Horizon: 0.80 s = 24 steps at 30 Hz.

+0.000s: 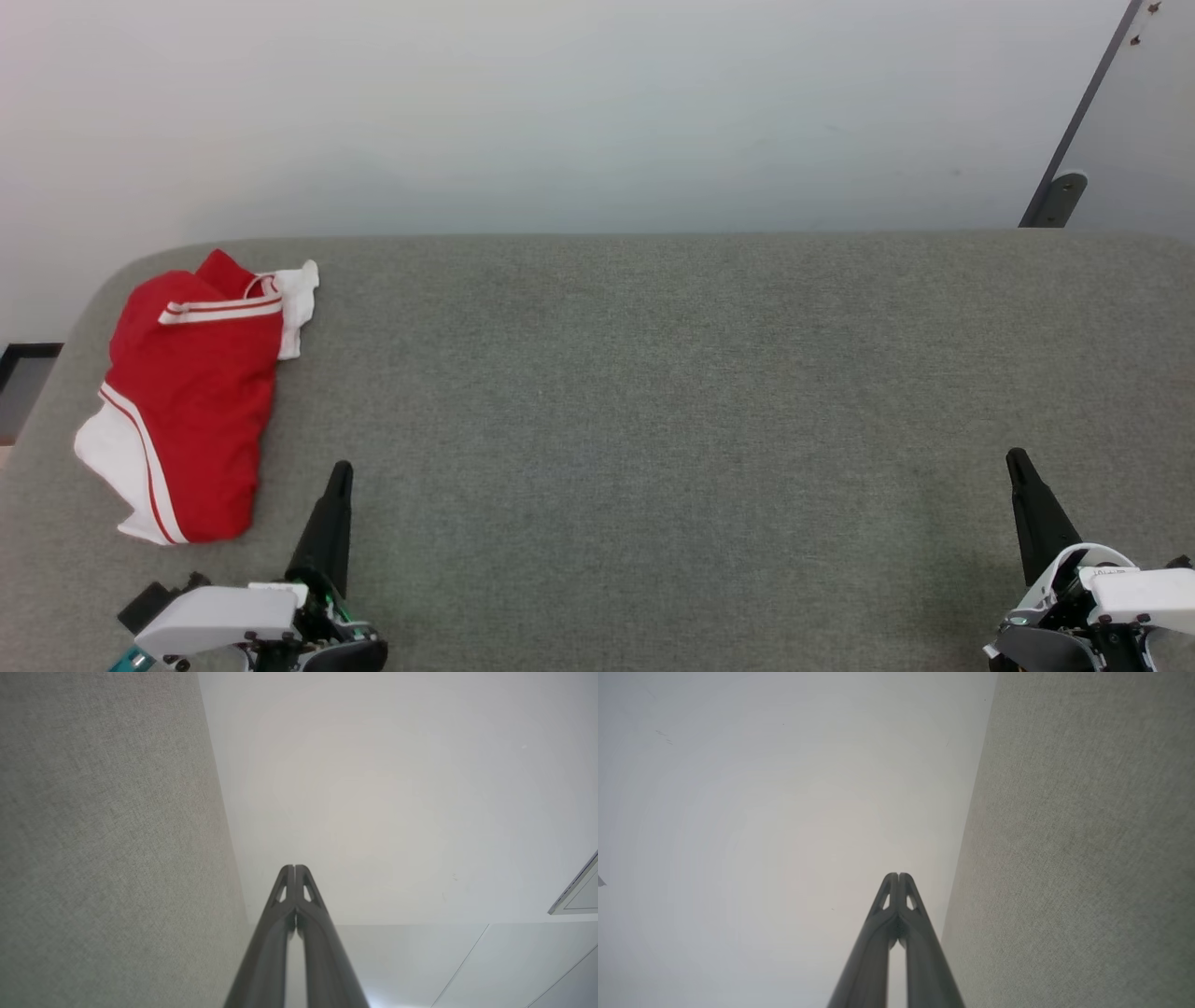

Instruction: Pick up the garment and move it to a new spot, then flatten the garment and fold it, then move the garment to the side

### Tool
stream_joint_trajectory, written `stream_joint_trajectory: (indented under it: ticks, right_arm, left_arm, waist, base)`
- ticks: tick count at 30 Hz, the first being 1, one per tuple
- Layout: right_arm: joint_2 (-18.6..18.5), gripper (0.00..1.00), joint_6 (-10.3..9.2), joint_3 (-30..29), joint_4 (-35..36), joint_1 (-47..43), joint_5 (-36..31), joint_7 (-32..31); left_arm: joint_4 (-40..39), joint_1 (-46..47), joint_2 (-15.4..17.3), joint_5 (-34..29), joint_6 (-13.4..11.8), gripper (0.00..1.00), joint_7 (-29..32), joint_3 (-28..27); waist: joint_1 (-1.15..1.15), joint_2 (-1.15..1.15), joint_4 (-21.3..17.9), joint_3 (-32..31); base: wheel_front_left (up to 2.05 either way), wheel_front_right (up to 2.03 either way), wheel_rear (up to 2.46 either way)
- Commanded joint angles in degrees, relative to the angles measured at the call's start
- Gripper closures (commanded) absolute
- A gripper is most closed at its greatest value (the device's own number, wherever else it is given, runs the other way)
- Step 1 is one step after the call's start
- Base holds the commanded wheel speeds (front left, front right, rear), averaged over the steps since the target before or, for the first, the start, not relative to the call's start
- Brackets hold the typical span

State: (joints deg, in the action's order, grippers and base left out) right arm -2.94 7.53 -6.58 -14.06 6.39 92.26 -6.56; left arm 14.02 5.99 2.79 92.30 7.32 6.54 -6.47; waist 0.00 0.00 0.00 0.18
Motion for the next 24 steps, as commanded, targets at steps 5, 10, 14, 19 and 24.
stream_joint_trajectory:
  ticks: [5,10,14,19,24]
  right_arm:
    - [0.2,1.00,-0.09,0.1,0.2,-0.4,0.2,0.0]
    - [0.2,1.00,-0.09,0.1,0.2,-0.4,0.2,0.0]
    - [0.2,1.00,-0.09,0.1,0.2,-0.4,0.2,0.0]
    - [0.2,1.00,-0.09,0.1,0.2,-0.4,0.2,0.0]
    - [0.2,1.00,-0.09,0.1,0.2,-0.4,0.2,0.0]
  left_arm:
    - [0.0,0.5,0.2,0.2,0.3,1.00,0.0,-0.1]
    - [0.0,0.5,0.2,0.2,0.3,1.00,0.0,-0.1]
    - [0.0,0.5,0.2,0.2,0.3,1.00,0.0,-0.1]
    - [0.0,0.5,0.2,0.2,0.3,1.00,0.0,-0.1]
    - [0.0,0.5,0.2,0.2,0.4,1.00,0.0,-0.1]
  waist:
    - [0.00,0.00,0.0,0.0]
    - [0.00,0.00,0.0,0.0]
    - [0.00,0.00,0.0,0.0]
    - [0.00,0.00,0.0,0.0]
    - [0.00,0.00,0.0,0.0]
  base:
    - [0.00,0.00,0.00]
    - [0.00,0.00,0.00]
    - [0.00,0.00,0.00]
    - [0.00,0.00,0.00]
    - [0.00,0.00,0.00]
